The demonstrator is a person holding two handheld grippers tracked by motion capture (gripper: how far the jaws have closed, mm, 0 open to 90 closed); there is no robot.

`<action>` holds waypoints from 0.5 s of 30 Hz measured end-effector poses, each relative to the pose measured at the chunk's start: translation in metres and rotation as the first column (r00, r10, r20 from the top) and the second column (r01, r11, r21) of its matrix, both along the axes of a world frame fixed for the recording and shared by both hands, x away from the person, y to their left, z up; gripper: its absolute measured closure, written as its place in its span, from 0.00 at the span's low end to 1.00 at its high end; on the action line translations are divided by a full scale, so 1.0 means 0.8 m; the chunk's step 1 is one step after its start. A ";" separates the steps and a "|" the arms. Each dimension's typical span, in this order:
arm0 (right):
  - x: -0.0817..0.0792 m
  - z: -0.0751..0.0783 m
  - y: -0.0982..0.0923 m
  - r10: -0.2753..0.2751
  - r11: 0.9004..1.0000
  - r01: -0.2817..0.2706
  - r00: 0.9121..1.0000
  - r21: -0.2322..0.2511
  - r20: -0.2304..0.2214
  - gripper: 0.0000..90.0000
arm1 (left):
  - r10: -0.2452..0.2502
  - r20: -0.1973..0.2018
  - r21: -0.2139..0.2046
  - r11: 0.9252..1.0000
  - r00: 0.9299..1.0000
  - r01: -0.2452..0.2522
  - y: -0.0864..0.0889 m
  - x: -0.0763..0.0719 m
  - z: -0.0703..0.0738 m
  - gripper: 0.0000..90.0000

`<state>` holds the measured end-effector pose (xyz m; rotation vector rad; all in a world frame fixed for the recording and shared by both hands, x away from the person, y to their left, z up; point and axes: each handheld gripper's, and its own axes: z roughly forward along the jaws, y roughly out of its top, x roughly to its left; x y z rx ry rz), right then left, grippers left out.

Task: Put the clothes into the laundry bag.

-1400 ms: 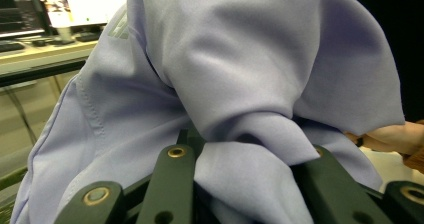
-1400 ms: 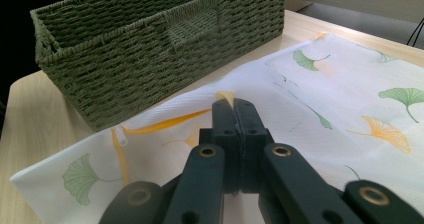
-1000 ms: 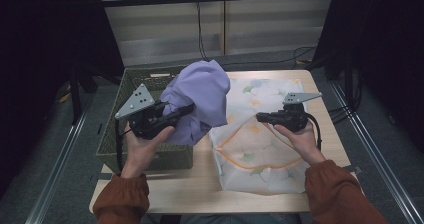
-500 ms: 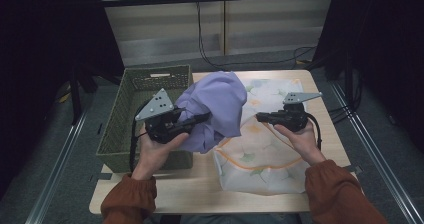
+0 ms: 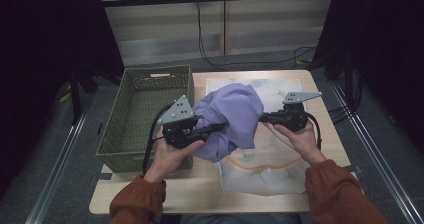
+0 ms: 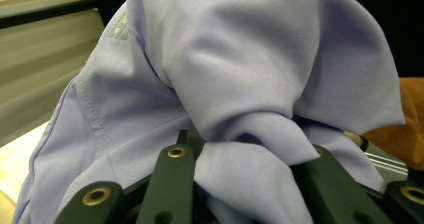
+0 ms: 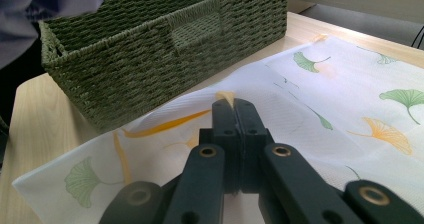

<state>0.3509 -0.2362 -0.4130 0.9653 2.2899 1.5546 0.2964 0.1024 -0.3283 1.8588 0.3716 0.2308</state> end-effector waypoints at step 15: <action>0.000 0.000 0.000 0.003 1.000 -0.003 1.000 0.007 -0.002 1.00 | -0.088 -0.021 0.058 0.994 0.996 0.089 -0.039 -0.013 -0.015 0.80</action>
